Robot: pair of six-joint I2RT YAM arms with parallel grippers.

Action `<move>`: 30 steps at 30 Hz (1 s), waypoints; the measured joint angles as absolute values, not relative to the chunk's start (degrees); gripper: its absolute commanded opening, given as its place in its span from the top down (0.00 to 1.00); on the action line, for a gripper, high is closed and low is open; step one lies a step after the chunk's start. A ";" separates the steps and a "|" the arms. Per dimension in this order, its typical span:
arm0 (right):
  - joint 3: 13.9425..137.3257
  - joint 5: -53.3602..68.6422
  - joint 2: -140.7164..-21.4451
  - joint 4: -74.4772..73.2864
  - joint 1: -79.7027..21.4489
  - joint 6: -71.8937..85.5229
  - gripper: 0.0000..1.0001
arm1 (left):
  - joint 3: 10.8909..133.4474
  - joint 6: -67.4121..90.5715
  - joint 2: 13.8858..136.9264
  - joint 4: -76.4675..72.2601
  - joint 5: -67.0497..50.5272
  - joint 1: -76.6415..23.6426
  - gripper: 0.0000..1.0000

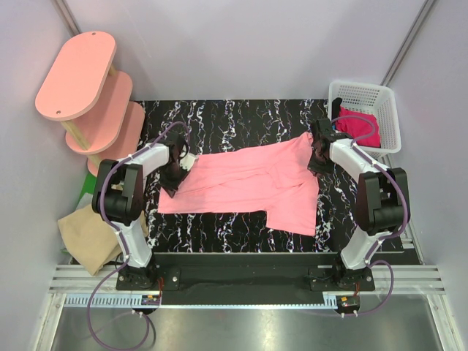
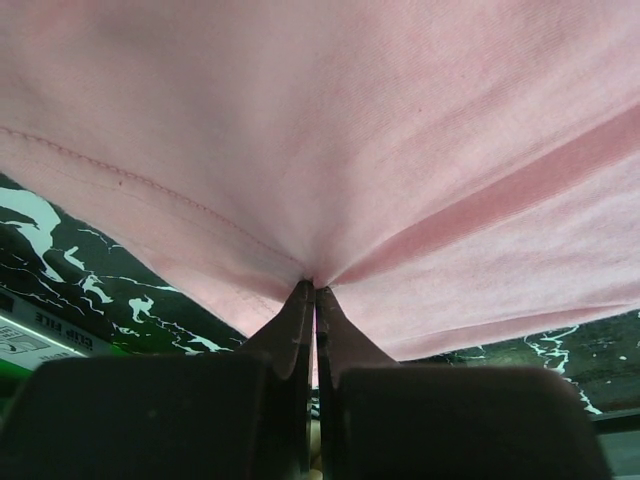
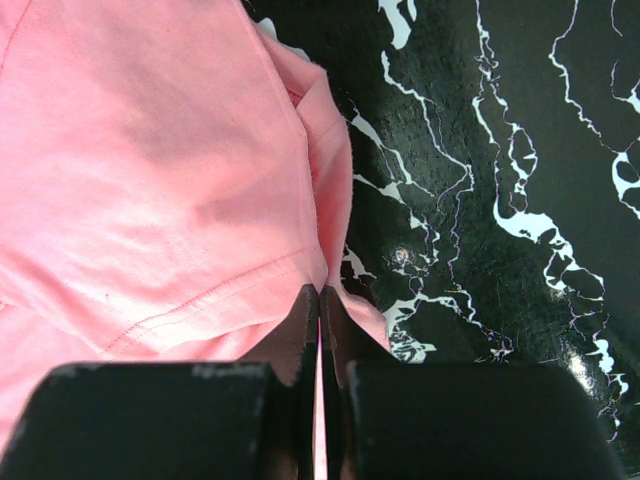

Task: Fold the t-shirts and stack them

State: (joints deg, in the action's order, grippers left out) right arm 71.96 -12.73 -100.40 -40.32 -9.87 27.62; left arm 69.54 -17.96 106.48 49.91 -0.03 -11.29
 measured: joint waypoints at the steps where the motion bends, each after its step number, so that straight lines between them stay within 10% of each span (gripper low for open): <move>1: 71.96 -12.73 -100.36 -40.34 -9.87 27.62 1.00 | 69.76 -17.96 106.48 50.09 -0.03 -11.29 1.00; 28: 71.96 -12.64 -92.92 -40.10 -9.87 27.46 1.00 | 76.51 -18.06 98.74 54.43 1.28 -11.22 1.00; 30: 72.03 -12.36 -92.92 -39.97 -9.87 27.42 0.87 | 76.51 -18.06 98.74 54.46 1.32 -11.20 1.00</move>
